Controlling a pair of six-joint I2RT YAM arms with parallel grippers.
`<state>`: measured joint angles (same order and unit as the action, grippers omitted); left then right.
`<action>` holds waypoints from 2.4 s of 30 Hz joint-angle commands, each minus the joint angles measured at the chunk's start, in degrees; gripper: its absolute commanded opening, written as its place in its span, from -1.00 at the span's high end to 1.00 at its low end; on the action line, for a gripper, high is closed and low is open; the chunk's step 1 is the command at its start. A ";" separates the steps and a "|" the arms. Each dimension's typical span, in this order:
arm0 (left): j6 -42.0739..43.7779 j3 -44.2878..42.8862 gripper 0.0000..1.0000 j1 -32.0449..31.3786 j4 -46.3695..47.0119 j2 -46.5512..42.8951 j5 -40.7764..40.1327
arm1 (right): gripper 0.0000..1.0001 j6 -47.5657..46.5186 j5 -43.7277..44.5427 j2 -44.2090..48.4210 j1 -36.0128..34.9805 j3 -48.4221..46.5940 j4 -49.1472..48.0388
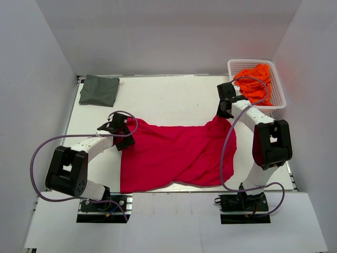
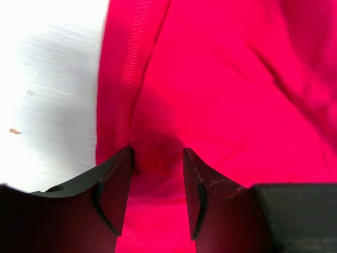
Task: Fold and stack the t-shirts
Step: Flatten out the tshirt
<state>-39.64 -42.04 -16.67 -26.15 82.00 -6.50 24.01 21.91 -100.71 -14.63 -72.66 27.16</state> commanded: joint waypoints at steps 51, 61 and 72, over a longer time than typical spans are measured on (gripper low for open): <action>11.61 -44.79 1.00 0.41 -2.50 -34.79 -22.59 | 1.00 -11.97 13.08 48.76 3.21 -22.70 2.29; 15.73 -61.30 1.00 -0.12 -4.78 -37.96 -12.85 | 1.00 -17.68 1.75 54.91 3.29 -41.67 2.99; 16.43 -71.60 1.00 0.41 -8.04 -40.42 -6.51 | 1.00 -19.61 -3.02 57.20 3.21 -47.84 0.44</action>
<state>-24.43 -112.86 -16.62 -32.64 40.97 -13.56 6.79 17.63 -42.44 -11.60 -121.01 30.92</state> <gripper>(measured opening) 0.026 0.011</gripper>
